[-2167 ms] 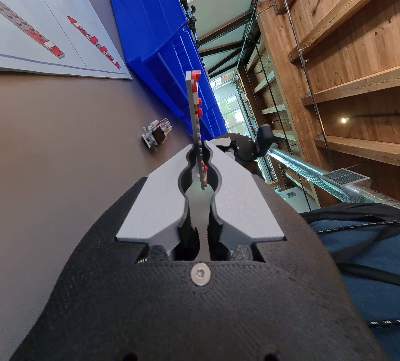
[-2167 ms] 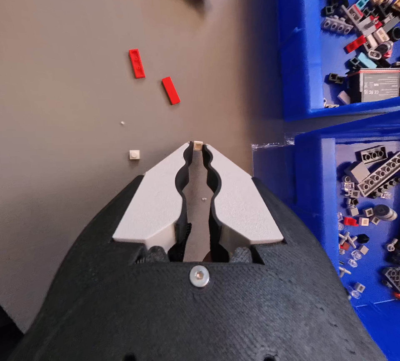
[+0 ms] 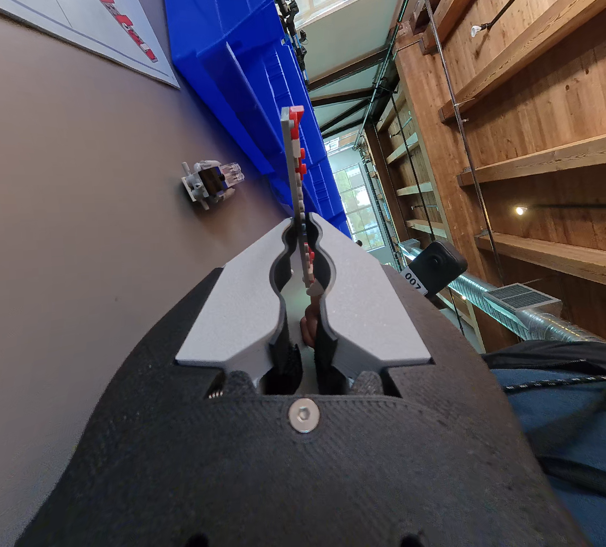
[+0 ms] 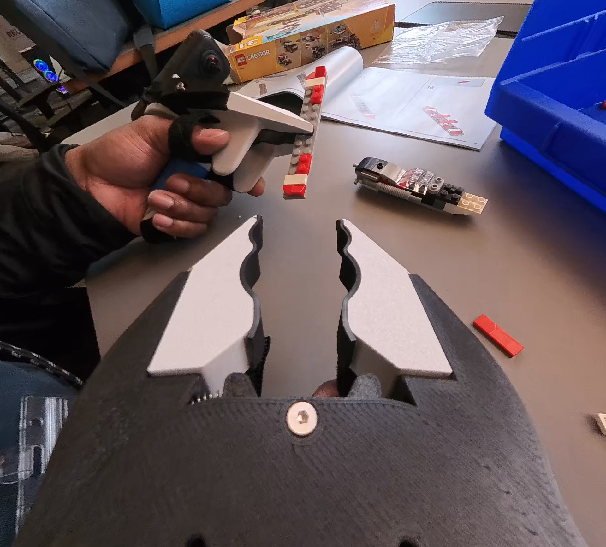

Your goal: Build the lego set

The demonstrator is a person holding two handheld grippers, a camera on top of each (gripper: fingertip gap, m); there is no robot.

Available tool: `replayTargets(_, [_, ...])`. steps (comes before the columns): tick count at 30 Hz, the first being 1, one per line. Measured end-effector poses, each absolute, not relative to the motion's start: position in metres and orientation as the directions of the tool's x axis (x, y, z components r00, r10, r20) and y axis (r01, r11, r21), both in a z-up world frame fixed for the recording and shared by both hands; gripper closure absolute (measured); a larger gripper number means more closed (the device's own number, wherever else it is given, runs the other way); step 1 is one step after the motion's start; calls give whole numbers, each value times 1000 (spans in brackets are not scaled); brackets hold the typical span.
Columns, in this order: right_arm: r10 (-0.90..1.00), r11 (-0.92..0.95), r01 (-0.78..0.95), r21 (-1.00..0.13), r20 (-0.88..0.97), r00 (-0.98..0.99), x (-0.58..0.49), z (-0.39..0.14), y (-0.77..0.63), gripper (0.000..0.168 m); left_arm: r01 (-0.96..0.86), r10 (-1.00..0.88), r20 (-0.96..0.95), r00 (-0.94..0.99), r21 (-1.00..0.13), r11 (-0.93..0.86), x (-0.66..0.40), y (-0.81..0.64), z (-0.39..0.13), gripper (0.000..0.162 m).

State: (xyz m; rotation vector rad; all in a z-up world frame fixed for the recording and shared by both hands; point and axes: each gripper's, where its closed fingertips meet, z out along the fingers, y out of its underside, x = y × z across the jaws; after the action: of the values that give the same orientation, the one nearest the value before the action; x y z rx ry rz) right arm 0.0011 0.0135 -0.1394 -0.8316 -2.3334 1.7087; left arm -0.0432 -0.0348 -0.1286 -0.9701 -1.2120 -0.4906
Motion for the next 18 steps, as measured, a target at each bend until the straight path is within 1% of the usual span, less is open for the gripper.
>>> replayTargets(15, [500,209,368,-906,-224,-836,1,-141,13,122,768,176,933,315,-360,530,-44,-35,-129,157])
replayTargets(16, [499,208,370,-906,-227,-836,1,-141,14,122,769,175,934,312,-356,530,-44,-35,-129,157])
replayTargets(18, [497,210,363,-908,-220,-839,0,-139,15,118,780,131,947,293,-316,540,-43,-33,-124,157])
